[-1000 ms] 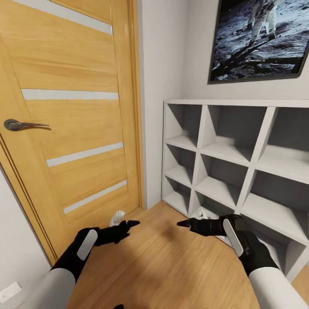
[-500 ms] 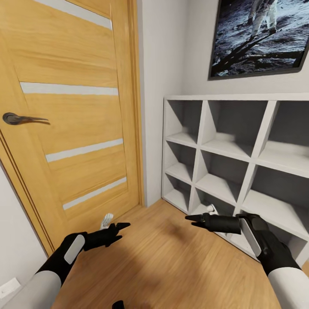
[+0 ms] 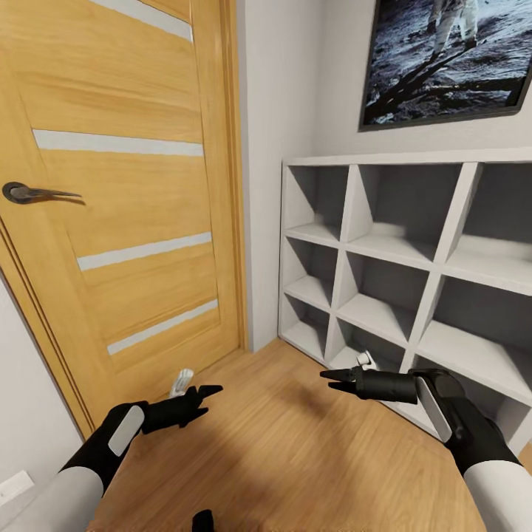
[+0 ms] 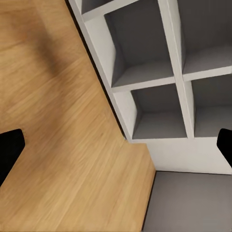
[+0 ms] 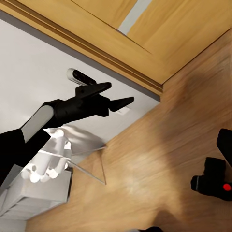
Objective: Attach the digital camera to the camera tripod in the bedroom.
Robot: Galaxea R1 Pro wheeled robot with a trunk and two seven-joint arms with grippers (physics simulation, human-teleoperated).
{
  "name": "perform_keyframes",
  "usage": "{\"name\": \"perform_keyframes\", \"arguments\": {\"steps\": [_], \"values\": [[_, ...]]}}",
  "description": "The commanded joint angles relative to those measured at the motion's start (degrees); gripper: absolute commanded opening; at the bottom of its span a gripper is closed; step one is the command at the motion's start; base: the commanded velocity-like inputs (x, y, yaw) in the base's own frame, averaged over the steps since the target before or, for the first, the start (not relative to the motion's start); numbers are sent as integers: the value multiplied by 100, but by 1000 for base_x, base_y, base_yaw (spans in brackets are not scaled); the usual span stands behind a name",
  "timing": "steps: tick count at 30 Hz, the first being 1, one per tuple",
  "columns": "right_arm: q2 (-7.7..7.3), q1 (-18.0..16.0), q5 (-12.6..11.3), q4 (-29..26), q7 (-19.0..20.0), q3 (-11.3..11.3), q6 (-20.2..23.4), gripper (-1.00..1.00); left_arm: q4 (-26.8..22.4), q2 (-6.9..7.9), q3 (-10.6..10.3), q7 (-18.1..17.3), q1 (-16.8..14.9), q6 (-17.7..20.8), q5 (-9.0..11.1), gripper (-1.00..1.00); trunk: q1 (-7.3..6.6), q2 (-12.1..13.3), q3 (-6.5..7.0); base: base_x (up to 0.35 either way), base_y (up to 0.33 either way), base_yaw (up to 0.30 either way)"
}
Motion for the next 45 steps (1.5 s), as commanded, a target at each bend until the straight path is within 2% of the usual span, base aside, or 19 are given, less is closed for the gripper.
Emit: {"name": "perform_keyframes", "arguments": {"steps": [1, 30, 45], "values": [[0, -5, 12, -2, 24, -4, 21, 100, 3, -2, 17, -9, -4, 34, 2, 100, 21, -44, -24, 0, 0, 0], [24, -6, 42, -7, 18, 1, 21, 100, 17, -10, 17, 39, -4, 18, -11, 100, 658, -1207, -545, 0, 0, 0], [29, -6, 59, -11, -37, -4, 21, 100, -110, -41, -30, 52, -4, -15, -146, 100, 697, -1227, -877, 0, 0, 0]]}}
